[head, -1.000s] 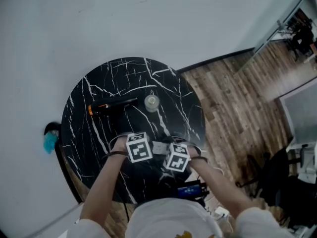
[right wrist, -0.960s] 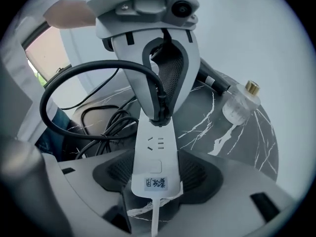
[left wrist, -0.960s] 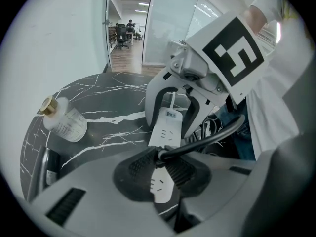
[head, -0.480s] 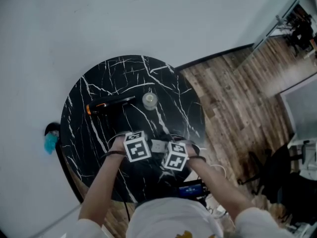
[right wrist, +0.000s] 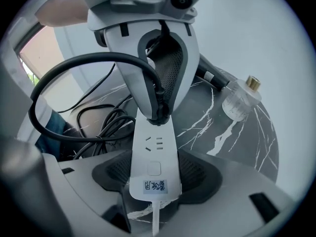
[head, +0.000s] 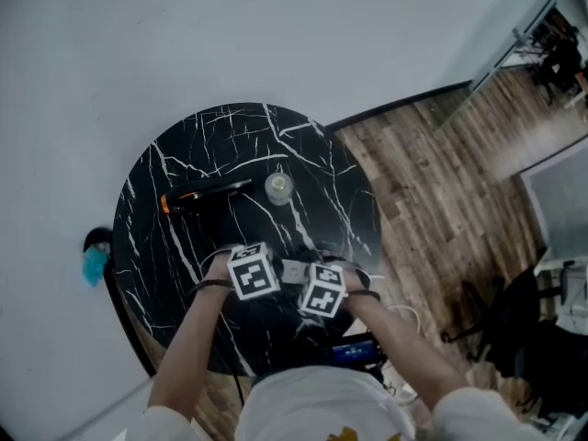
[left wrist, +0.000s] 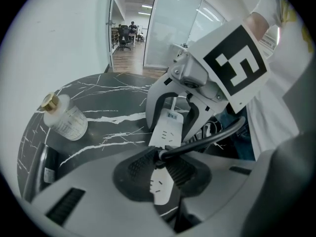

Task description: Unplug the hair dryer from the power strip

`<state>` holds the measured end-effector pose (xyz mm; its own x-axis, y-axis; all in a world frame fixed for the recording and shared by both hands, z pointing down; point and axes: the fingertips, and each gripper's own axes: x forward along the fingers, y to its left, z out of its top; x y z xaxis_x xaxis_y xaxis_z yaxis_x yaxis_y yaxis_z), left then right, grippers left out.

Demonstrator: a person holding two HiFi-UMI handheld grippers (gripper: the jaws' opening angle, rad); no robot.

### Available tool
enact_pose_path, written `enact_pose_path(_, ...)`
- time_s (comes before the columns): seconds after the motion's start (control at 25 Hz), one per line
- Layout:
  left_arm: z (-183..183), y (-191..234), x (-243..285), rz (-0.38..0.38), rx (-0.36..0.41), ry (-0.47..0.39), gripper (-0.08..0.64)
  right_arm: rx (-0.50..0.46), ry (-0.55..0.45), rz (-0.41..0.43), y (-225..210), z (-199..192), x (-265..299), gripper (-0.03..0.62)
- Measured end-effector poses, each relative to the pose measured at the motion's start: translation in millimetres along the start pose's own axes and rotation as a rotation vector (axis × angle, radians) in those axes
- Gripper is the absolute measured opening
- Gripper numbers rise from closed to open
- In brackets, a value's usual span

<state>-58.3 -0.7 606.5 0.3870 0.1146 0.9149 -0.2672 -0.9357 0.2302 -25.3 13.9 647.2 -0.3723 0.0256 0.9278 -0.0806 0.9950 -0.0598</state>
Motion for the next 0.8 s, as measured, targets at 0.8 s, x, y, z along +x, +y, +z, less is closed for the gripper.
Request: enact_pose_path(0.8,1.7,4.1,-2.5,0.051,-0.008,-0.004,0.054,0.039,0.019,0.018,0.4,5.2,-1.7,0.265)
